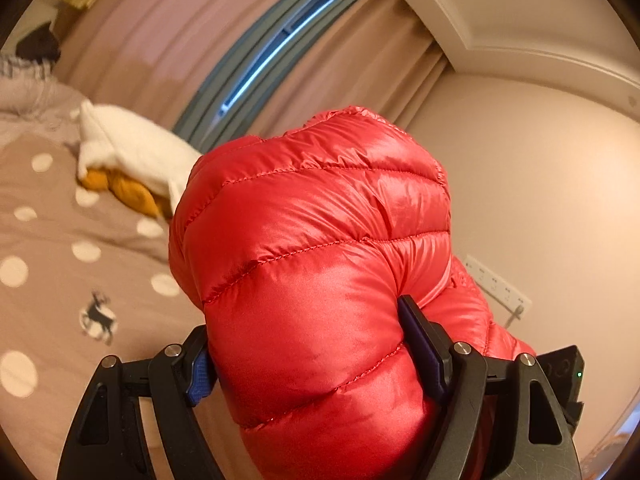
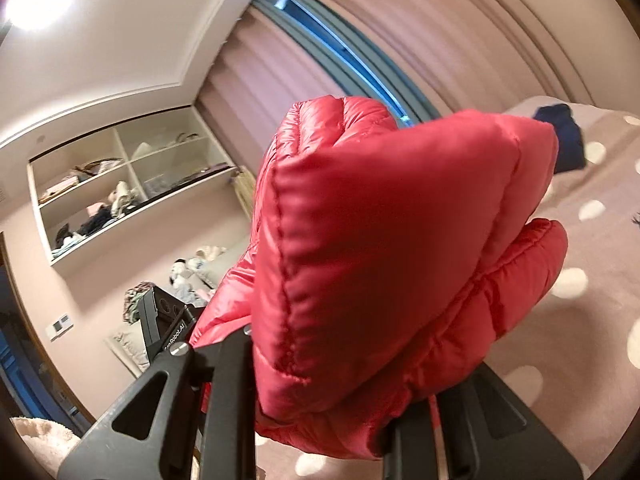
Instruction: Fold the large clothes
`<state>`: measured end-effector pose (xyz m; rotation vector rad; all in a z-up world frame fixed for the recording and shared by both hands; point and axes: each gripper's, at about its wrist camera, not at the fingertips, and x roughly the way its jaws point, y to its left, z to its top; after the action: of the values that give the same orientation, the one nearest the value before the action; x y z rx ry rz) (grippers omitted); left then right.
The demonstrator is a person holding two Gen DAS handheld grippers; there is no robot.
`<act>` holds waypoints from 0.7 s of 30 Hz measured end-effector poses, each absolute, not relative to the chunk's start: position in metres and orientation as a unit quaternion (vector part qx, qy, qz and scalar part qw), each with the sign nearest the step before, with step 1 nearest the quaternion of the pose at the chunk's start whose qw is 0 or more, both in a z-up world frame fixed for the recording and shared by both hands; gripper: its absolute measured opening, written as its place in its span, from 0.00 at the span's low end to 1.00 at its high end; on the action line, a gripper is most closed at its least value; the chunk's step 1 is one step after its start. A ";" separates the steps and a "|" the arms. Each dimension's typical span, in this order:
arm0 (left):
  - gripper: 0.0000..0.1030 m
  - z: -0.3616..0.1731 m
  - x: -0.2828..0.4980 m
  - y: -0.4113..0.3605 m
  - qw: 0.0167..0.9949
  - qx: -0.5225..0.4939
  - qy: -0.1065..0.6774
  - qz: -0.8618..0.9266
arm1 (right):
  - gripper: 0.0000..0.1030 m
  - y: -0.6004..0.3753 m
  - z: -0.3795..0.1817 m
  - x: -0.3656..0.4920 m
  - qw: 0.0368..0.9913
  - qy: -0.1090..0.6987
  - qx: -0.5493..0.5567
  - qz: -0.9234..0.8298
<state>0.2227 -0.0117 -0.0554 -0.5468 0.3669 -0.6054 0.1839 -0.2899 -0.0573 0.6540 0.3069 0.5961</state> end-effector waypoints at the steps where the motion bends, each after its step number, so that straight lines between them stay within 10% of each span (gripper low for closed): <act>1: 0.76 -0.051 0.220 -0.009 0.904 -0.263 0.173 -0.289 | 0.21 -0.286 -0.055 0.185 0.891 0.147 0.314 0.292; 21: 0.76 -0.047 0.222 0.054 0.921 -0.246 0.169 -0.249 | 0.22 -0.220 -0.058 0.196 0.876 0.143 0.288 0.361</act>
<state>0.2220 0.0538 -0.0475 -0.5061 0.3475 -0.5117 0.1958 -0.2204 -0.0583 0.6002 0.2980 0.7530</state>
